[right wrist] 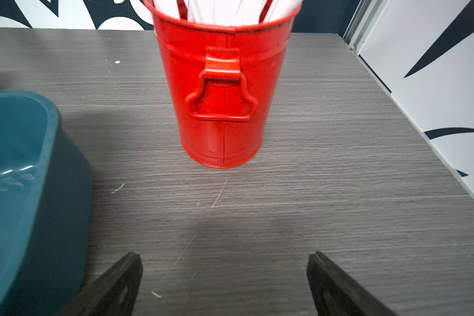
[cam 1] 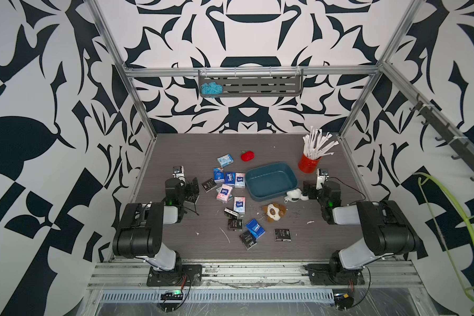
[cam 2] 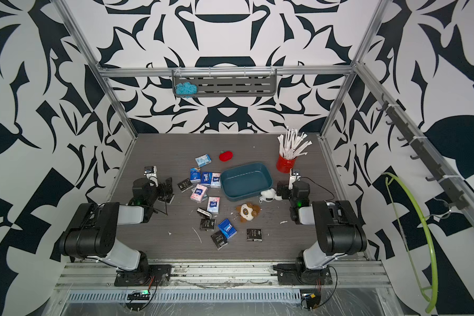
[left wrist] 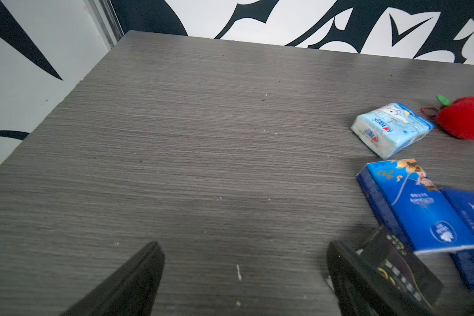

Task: Put the pocket tissues into the storage box
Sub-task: Pick up the pocket tissues from the center of the board.

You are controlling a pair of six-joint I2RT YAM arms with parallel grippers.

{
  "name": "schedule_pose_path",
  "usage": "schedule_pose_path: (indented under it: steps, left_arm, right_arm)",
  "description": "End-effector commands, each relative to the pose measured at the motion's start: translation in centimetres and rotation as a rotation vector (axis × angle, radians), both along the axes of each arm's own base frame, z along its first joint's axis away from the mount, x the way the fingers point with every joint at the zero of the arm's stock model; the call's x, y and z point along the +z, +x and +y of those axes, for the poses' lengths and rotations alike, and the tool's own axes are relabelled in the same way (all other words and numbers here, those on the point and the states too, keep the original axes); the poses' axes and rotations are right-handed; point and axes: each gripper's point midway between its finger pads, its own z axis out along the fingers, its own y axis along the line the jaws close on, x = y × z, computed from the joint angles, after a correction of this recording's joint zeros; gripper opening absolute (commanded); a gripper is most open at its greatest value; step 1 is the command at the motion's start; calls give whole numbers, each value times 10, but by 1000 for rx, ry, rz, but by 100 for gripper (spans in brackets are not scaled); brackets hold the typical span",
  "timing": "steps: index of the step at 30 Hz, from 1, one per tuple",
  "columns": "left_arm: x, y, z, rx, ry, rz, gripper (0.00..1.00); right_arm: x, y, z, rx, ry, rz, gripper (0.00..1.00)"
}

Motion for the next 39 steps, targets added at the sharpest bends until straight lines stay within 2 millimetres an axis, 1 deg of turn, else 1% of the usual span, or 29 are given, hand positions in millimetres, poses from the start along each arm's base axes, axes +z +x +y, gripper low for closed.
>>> schedule_pose_path:
  steps: [1, 18, 20, 22, 24, 27, 29, 31, 33, 34, 35, 36, 38, 39]
  left_arm:
    - [9, 4, 1, -2, -3, -17, 100]
    - [11, 2, 0, -7, -4, -42, 100]
    - [11, 2, 0, -7, -4, -40, 100]
    - [11, 3, 0, -6, -4, -34, 100]
    - [11, 2, 0, -6, -2, -40, 100]
    - [20, 5, 6, 35, -4, -38, 100]
    - [27, 6, 6, 42, 1, -5, 100]
    - [38, 4, 6, 54, 8, 9, 100]
    - [47, 0, 7, 74, -10, 37, 100]
    - [52, -3, 8, 99, -43, 66, 100]
    - [58, -4, 8, 116, -68, 89, 100]
    - [61, -6, 8, 134, -100, 124, 100]
    - [64, -10, 5, 163, -171, 201, 100]
    - [64, -14, 1, 171, -214, 250, 100]
  right_arm:
    - [16, 8, 0, 4, -1, -56, 99]
    - [16, 8, 0, 5, -3, -55, 100]
    - [22, 8, -5, -31, -2, -65, 100]
    - [37, 6, -10, -63, -6, -62, 100]
    - [53, 2, -12, -74, -3, -56, 100]
    - [80, -8, -16, -145, 73, -31, 100]
    - [93, -17, -16, -190, 162, -4, 100]
    - [110, -28, -15, -258, 304, 4, 100]
    - [117, -44, -22, -408, 472, 19, 100]
    - [122, -51, -21, -437, 532, 25, 100]
    - [132, -53, -12, -378, 553, 18, 100]
    - [139, -56, -3, -320, 561, 25, 97]
    - [148, -65, 6, -284, 594, 61, 91]
    - [147, -71, 10, -277, 599, 106, 87]
